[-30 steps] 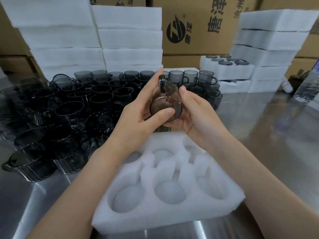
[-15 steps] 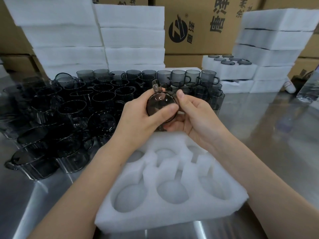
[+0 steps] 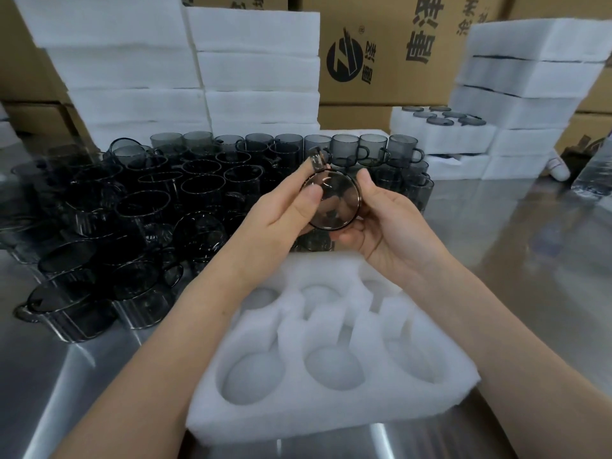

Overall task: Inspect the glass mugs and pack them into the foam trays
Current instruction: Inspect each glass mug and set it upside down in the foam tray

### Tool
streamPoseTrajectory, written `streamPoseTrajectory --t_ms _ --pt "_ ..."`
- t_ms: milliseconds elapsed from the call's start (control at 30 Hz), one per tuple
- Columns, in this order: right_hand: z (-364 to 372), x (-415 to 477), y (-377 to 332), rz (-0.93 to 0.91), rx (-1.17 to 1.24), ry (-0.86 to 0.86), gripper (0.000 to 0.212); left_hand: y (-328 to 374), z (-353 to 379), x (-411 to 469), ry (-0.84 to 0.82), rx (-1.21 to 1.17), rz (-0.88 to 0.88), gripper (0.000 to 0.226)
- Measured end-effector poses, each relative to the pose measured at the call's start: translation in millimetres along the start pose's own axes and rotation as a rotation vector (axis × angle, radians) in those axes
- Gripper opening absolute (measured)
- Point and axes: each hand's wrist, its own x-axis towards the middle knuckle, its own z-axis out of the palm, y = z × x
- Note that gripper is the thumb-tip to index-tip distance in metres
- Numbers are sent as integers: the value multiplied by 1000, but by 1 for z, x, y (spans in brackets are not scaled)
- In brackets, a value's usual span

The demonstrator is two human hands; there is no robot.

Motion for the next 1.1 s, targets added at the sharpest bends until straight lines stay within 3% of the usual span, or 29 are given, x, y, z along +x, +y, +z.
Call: streamPoseTrajectory --t_ms 167,367,600,800,900,1100 --pt "-3 2 -1 24 123 2 52 1 2 0 -40 -17 -26 82" --pt "-4 0 -2 44 89 -17 32 -1 -2 3 -46 -21 -51 91" --pt "-3 2 -8 95 6 -68 32 -2 -14 3 -30 32 -40 76" --pt "1 1 -24 70 -130 -112 57 3 -34 2 -75 -103 7 75" --pt "10 -7 -37 -49 -315 -226 56 4 -46 4 34 -352 -55 64" --pt "55 -19 -47 -231 -1059 -589 61 6 -56 7 96 -552 -42 42"
